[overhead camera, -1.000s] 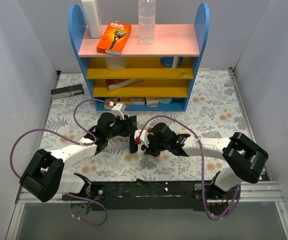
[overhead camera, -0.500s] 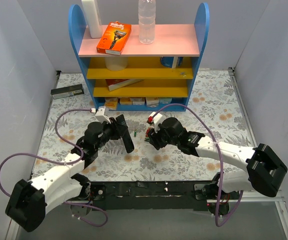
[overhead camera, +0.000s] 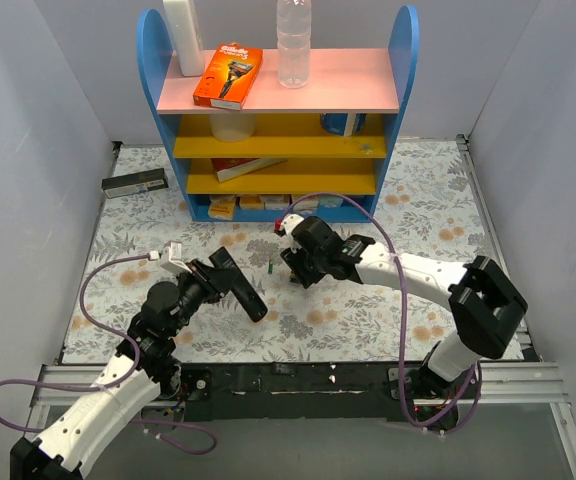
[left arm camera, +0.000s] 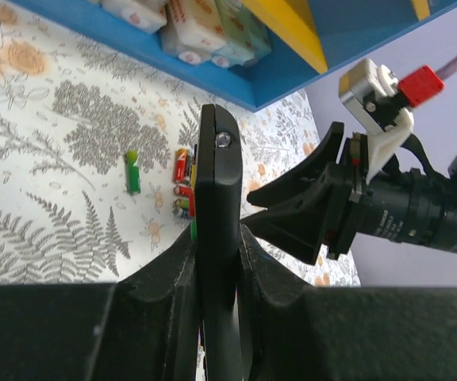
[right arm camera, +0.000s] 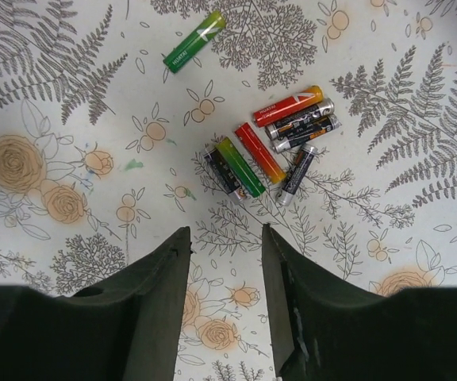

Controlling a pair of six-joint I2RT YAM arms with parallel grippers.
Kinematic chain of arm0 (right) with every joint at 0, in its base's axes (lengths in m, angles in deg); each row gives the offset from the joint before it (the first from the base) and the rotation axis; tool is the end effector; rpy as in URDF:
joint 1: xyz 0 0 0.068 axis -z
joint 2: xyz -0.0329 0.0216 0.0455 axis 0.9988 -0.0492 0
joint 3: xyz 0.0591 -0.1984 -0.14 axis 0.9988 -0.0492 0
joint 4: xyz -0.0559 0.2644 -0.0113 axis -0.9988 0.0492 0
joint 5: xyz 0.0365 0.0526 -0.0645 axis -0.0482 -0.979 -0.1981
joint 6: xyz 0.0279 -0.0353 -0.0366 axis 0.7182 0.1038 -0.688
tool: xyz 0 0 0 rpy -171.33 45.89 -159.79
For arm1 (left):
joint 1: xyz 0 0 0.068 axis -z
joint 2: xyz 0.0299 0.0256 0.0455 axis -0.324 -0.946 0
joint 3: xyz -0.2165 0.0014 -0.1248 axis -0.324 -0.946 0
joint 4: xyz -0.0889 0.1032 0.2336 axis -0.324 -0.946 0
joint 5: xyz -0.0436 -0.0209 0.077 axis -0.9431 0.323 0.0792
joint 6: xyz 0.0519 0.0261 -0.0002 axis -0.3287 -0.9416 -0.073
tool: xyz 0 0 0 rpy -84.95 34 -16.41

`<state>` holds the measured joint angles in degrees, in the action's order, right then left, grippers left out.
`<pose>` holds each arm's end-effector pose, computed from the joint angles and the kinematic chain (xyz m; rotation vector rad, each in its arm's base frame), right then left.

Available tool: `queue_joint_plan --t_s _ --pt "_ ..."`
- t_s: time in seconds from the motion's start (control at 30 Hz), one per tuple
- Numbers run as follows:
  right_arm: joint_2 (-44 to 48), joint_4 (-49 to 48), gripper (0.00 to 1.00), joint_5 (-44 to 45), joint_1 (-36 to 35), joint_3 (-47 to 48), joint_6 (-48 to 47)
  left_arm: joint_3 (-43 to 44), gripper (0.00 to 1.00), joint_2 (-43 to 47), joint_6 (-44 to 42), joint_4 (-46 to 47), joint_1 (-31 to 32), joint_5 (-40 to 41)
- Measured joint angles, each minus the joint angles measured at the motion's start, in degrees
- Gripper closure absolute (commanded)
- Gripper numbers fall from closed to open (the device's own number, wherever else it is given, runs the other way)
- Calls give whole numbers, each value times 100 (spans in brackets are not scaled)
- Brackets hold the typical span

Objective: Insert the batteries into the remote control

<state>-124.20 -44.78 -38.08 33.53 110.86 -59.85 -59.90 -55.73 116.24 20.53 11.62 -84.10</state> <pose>0.2081 0.2739 0.1980 -0.9184 2.2301 0.3365 0.1529 -0.0887 0.1984 -0.9555 1.7379 -1.4139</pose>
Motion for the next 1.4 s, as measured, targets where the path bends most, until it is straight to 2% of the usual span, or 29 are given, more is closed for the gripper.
queue_joint_plan --t_s 0.13,0.2,0.37,0.97,1.4 --pt "-461 286 59 -50 2 343 -197 -153 100 428 223 -463 0 -7" --pt "-656 417 60 -74 0 520 -308 -153 100 472 273 -608 0 -15" --pt "-1034 584 69 -142 0 861 -503 -153 100 413 319 -844 0 -42" --pt "-1676 903 71 -498 0 1200 -951 -153 100 63 330 -929 0 -302" --pt "-1617 905 68 -127 66 1202 -726 -153 100 122 328 -898 0 -341"
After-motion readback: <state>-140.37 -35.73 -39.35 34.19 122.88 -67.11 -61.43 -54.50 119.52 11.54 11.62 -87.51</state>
